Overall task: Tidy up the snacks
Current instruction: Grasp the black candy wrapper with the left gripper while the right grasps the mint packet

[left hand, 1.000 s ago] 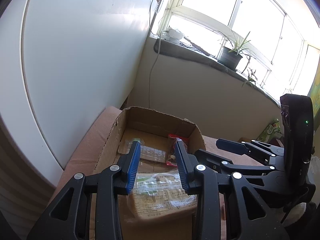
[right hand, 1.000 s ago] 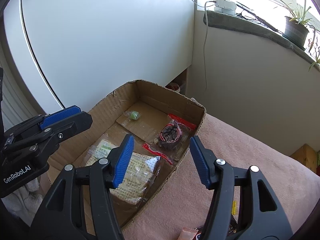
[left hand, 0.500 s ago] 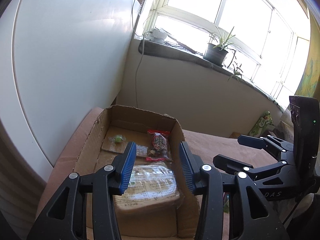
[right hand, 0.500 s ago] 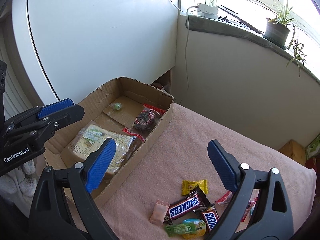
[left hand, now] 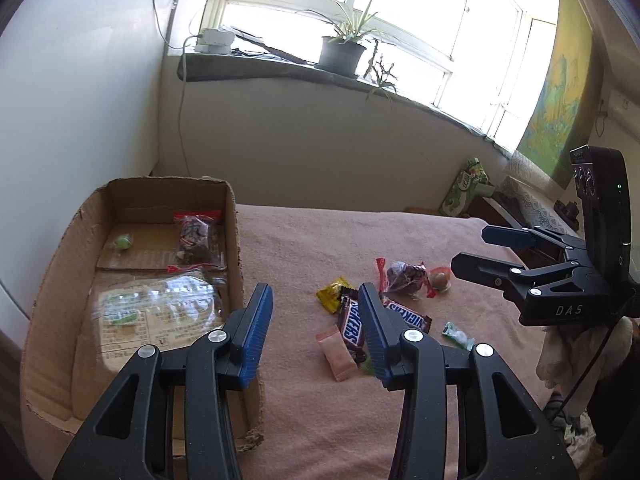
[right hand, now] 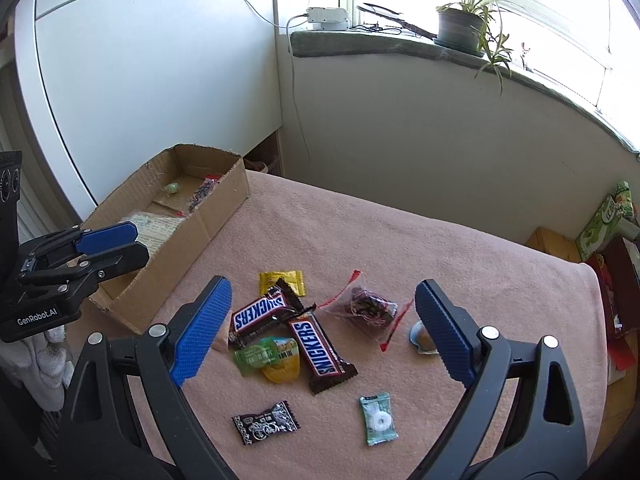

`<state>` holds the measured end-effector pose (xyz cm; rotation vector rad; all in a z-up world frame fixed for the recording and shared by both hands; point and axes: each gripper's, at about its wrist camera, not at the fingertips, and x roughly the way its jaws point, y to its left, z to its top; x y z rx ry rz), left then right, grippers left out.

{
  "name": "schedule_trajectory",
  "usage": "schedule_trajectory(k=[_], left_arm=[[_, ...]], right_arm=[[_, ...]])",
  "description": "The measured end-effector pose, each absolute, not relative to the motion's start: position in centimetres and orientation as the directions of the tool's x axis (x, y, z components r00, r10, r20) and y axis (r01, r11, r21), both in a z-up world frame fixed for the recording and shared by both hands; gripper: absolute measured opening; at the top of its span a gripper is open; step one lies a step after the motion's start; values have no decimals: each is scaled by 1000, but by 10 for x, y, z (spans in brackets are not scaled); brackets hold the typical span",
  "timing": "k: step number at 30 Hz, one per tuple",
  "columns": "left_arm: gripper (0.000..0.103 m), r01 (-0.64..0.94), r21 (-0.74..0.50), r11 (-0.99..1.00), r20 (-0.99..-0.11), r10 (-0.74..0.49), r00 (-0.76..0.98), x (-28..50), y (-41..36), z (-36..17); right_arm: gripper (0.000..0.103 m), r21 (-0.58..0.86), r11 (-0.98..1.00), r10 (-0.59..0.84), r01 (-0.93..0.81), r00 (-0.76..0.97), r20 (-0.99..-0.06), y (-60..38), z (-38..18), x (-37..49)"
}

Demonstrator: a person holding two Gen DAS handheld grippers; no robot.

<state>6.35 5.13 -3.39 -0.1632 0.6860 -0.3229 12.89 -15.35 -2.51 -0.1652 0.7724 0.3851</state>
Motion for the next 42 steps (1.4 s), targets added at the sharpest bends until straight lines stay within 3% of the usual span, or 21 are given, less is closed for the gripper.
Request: schedule_trajectory(k=[15, 17, 22, 25, 30, 34, 42], left_arm=[[41, 426, -282, 860, -675, -493, 549, 50, -15, -64], [37, 453, -276, 847, -689, -503, 521, 47, -26, -68], [32, 497, -242, 833, -733, -493, 469, 40, -49, -83], [30, 506, -227, 832, -748, -482, 456, 38, -53, -88], [30, 506, -207, 837, -763, -462, 452, 39, -58, -93], [25, 507, -195, 840, -776, -448, 444, 40, -61, -99], [24, 515, -167, 841, -784, -430, 448, 42, -61, -103]], right_arm=[[95, -6, 935, 211, -356, 567, -796, -214, -75, 99], [87, -12, 931, 205, -365, 549, -810, -215, -85, 95], [82, -16, 926, 195, -376, 515, -835, -216, -103, 91], [73, -6, 924, 202, -382, 503, -840, -218, -107, 92], [71, 5, 921, 211, -388, 490, -846, -218, -113, 95], [55, 21, 919, 221, -394, 469, -855, -217, -118, 102], [49, 16, 916, 218, -402, 462, -860, -213, -123, 107]])
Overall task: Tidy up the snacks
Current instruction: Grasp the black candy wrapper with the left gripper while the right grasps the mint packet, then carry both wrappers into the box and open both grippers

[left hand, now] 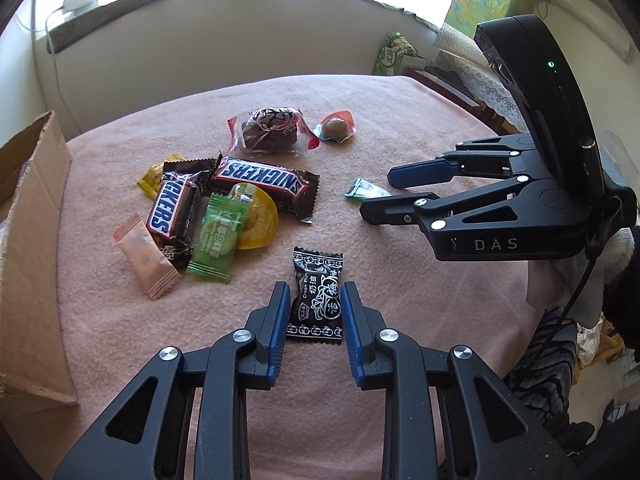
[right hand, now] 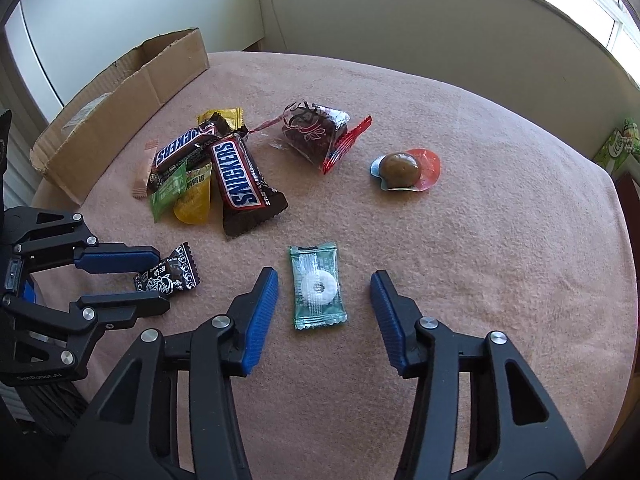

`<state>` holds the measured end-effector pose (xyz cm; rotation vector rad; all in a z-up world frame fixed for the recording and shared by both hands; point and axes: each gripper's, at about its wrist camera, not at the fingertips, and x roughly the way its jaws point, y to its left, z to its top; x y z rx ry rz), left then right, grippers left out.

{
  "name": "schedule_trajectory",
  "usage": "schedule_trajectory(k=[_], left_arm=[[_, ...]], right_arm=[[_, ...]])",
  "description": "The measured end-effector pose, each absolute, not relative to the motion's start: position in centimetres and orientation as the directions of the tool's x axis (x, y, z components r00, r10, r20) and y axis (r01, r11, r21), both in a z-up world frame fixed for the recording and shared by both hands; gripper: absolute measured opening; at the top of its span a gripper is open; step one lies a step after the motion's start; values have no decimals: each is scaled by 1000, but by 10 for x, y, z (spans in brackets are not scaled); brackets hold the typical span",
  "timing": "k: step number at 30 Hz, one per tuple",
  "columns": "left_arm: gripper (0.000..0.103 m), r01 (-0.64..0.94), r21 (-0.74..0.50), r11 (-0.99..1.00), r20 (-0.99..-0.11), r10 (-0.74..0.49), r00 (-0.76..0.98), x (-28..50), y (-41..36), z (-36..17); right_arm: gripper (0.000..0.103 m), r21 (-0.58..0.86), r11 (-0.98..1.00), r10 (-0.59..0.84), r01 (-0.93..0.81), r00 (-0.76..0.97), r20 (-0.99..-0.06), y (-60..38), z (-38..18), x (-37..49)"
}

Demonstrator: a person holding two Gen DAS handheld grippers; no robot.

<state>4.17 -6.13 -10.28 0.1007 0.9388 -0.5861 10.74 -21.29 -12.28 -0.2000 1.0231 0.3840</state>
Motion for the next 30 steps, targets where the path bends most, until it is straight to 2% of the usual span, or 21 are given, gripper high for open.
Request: schedule_trajectory(k=[3, 7, 10, 30], left_arm=[[24, 521, -151, 840, -785, -422, 454, 44, -68, -106], [24, 522, -139, 841, -785, -415, 460, 43, -68, -105], [22, 519, -141, 843, -783, -415, 462, 44, -67, -105], [22, 515, -129, 848, -779, -408, 477, 44, -67, -107]], right_arm=[[45, 13, 915, 215, -404, 460, -861, -213, -123, 108], [30, 7, 912, 212, -410, 458, -864, -210, -123, 107], [25, 8, 909, 215, -417, 453, -865, -208, -123, 106], [24, -5, 916, 201, -402, 470, -860, -208, -122, 102]])
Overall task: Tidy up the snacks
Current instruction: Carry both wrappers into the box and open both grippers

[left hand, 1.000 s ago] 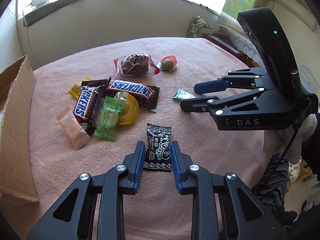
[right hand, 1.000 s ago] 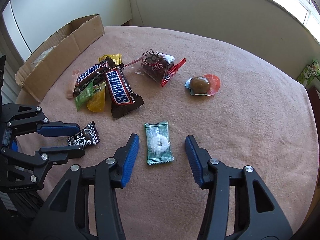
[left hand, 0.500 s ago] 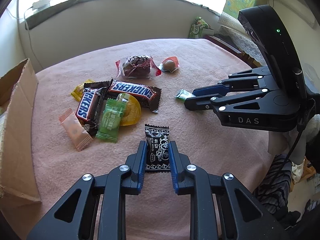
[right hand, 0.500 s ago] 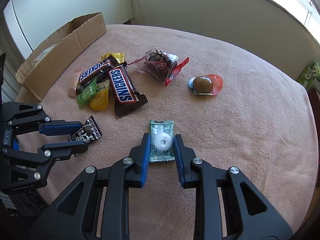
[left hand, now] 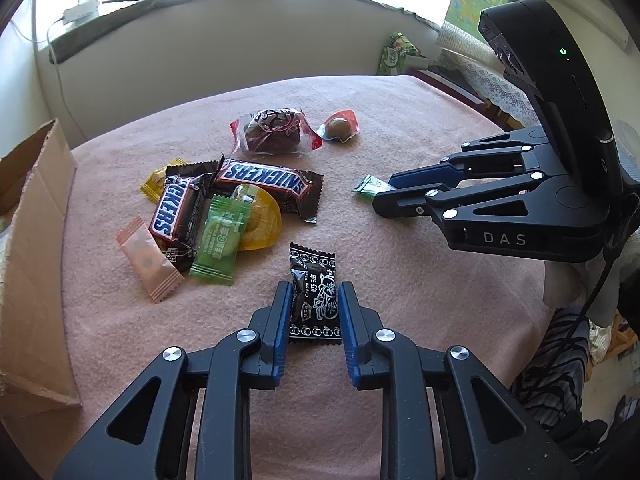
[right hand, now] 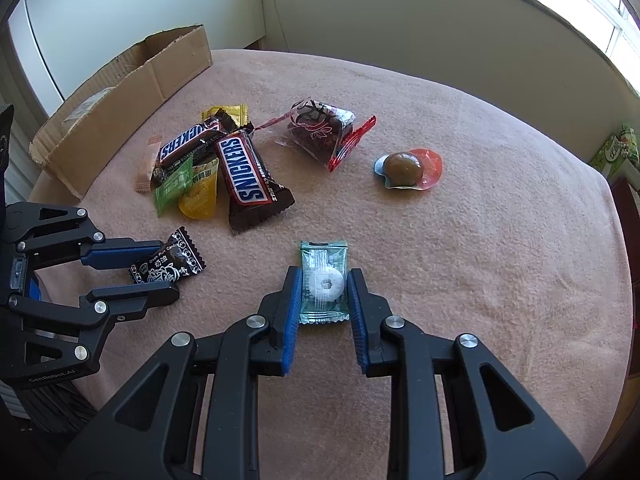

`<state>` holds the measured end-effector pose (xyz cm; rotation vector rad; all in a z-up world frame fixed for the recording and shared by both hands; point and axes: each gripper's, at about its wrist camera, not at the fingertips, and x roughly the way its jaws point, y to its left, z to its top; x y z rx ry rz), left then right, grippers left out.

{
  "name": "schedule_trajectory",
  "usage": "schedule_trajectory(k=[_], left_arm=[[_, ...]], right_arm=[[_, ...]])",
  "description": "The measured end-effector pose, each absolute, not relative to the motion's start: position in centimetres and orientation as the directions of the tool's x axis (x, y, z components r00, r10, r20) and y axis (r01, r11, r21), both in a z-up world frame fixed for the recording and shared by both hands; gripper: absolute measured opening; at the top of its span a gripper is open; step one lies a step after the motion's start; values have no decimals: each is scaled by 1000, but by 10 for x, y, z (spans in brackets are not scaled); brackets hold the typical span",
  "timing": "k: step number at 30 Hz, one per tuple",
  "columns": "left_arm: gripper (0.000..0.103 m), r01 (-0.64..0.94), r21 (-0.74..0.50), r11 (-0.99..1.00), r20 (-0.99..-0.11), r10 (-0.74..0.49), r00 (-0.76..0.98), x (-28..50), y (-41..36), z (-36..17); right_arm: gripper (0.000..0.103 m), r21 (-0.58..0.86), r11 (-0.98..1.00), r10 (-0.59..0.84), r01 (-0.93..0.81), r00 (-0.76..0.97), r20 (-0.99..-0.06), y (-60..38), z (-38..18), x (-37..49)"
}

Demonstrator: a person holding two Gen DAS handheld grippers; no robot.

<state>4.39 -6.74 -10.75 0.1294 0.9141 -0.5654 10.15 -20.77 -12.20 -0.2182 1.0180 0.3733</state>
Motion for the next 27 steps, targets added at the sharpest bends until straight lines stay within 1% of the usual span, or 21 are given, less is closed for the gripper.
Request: schedule_trajectory(k=[3, 14, 20, 27], left_arm=[[20, 500, -136, 855, -774, -407, 485, 44, -67, -107], [19, 468, -159, 870, -742, -417, 524, 42, -51, -94], [19, 436, -171, 883, -699, -421, 578, 38, -35, -76], [19, 349, -218, 911, -636, -404, 657, 43, 5, -54]], right_arm=[[24, -6, 917, 200, -400, 472, -859, -208, -122, 102], [24, 1, 916, 226, -401, 514, -828, -208, -100, 95], [24, 15, 907, 260, -420, 534, -805, -199, -84, 91], [24, 26, 883, 315, -469, 550, -774, -170, -62, 88]])
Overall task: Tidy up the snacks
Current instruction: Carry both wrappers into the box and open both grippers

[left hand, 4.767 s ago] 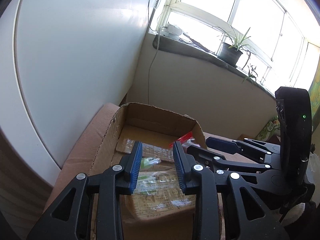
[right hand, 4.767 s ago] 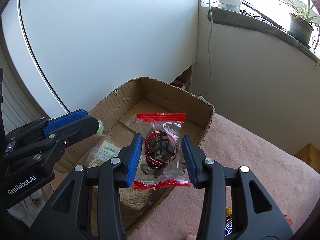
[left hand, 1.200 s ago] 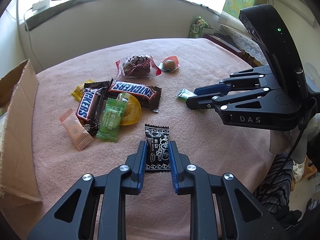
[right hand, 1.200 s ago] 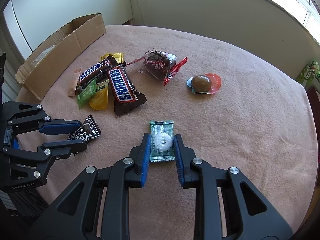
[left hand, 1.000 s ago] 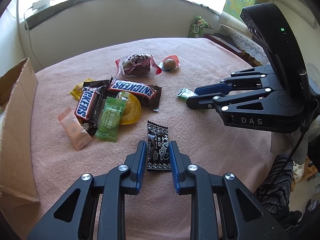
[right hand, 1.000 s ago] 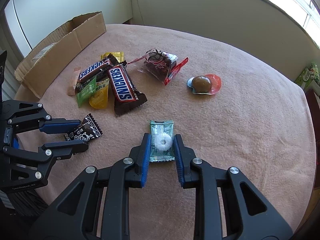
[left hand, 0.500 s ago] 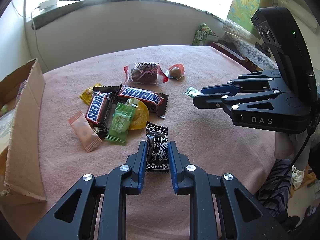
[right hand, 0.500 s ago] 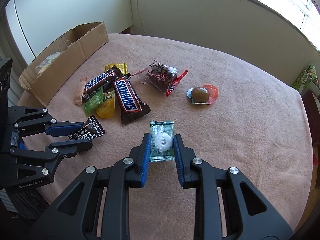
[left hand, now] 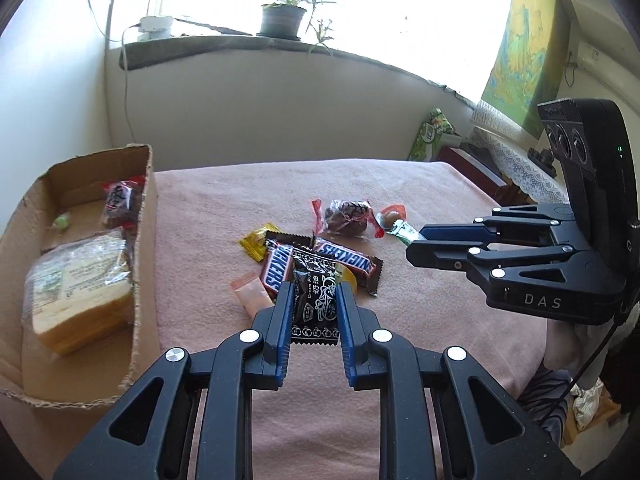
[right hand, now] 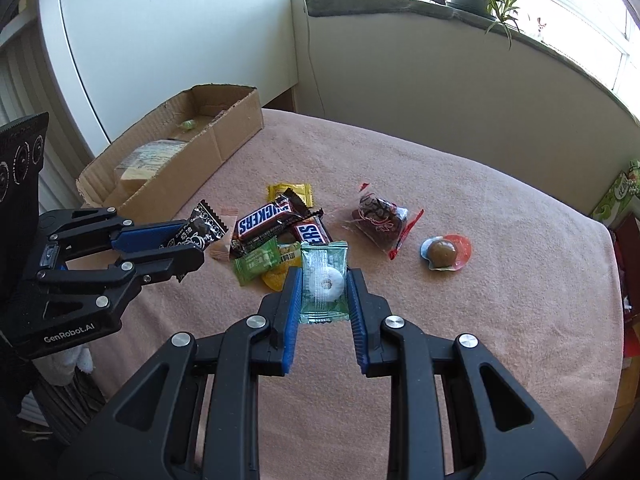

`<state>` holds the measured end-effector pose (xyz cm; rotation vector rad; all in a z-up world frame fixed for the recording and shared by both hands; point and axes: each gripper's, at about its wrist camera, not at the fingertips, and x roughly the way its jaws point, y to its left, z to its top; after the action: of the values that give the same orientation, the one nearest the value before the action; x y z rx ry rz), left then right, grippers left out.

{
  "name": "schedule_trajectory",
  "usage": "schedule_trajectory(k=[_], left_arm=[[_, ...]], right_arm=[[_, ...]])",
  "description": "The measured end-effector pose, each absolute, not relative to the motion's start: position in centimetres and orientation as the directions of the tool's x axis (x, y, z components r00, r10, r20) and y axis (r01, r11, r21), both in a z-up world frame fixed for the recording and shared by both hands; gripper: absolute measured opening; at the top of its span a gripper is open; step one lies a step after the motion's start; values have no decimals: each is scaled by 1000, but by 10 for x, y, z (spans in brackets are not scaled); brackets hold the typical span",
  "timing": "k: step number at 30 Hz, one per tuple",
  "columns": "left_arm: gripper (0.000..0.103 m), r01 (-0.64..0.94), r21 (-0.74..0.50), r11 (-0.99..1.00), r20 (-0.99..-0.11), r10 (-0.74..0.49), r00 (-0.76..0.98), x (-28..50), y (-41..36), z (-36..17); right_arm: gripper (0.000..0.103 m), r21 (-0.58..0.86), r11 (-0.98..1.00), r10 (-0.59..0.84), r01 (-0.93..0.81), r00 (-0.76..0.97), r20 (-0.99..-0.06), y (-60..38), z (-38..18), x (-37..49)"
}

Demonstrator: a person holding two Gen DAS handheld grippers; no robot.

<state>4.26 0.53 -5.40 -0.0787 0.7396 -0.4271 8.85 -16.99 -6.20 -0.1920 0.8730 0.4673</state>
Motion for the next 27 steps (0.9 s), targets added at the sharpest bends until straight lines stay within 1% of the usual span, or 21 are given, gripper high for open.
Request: schedule_trajectory(k=[5, 9, 13, 19, 24, 27], left_arm=[[19, 280, -244, 928, -602, -371, 707, 47, 37, -43], [19, 208, -239, 948, -589, -312, 746, 49, 65, -39], [19, 131, -291, 948, -586, -285, 758, 55, 96, -38], [19, 55, -275, 960, -583, -212, 784, 56, 117, -37], [19, 19, -285, 958, -585, -189, 788, 59, 134, -39], [19, -7, -271, 963, -583, -158, 797, 59, 141, -38]], right_arm=[[24, 40, 858, 362, -512, 547, -755, -144, -52, 88], [24, 49, 832, 399, -553, 534, -745, -117, -48, 88], [24, 58, 803, 437, -593, 520, -734, -93, -44, 88], [24, 75, 761, 488, -645, 493, -721, -57, -41, 89], [24, 79, 729, 517, -680, 471, -715, -28, -42, 90], [24, 83, 713, 528, -697, 455, -717, -13, -44, 90]])
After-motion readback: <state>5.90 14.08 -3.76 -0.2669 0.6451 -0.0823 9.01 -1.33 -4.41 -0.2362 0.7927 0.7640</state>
